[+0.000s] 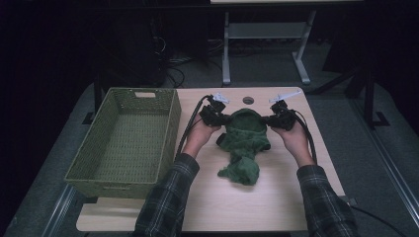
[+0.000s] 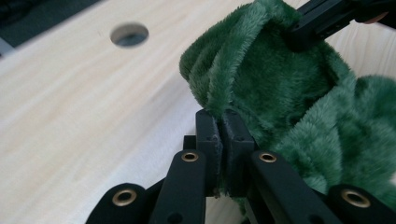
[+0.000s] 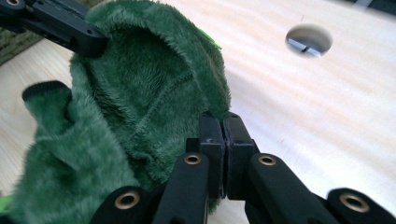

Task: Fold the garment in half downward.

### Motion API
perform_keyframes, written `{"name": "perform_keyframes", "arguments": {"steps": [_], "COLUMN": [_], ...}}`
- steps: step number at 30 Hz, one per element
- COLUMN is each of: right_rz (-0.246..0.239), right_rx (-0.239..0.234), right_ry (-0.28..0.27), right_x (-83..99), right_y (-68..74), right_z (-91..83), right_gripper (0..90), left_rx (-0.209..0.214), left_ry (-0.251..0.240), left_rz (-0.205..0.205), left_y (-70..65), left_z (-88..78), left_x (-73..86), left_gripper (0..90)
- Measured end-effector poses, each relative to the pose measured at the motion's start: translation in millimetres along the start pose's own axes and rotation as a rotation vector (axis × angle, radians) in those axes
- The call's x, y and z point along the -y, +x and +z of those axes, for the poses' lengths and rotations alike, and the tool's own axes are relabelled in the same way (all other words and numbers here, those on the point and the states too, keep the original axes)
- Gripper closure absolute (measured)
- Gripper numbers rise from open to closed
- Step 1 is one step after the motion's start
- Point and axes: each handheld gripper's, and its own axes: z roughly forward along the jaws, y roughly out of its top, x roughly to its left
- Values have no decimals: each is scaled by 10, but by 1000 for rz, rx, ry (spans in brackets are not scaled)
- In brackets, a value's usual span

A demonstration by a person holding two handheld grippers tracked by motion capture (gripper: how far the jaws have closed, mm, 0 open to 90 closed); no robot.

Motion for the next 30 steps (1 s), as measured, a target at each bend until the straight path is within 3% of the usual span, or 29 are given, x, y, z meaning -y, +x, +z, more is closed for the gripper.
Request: {"name": "perform_keyframes", "arguments": {"steps": [5, 9, 17, 23, 28, 30], "right_rz": [-6, -43, -85, -111, -120, -127], "right_rx": [-1, -10, -47, -64, -93, -98], "right_ry": [-38, -51, -85, -112, -116, -125], "right_x": [-122, -88, 194, 388, 556, 630], "right_y": [35, 128, 306, 442, 566, 615], "right_z": [-142, -209, -347, -476, -546, -559], "right_gripper": [883, 882, 882, 881, 879, 878], "left_rx": [1, 12, 39, 63, 86, 80], "left_ry": [-32, -48, -64, -99, -131, -120], "left_rz": [3, 12, 40, 30, 52, 75], "left_y": [-28, -124, -409, -578, -716, -763], "left_z": [-162, -252, -389, -450, -538, -562], "left_x": [-70, -30, 155, 340, 458, 503], "left_gripper": [861, 858, 853, 853, 853, 853]}}
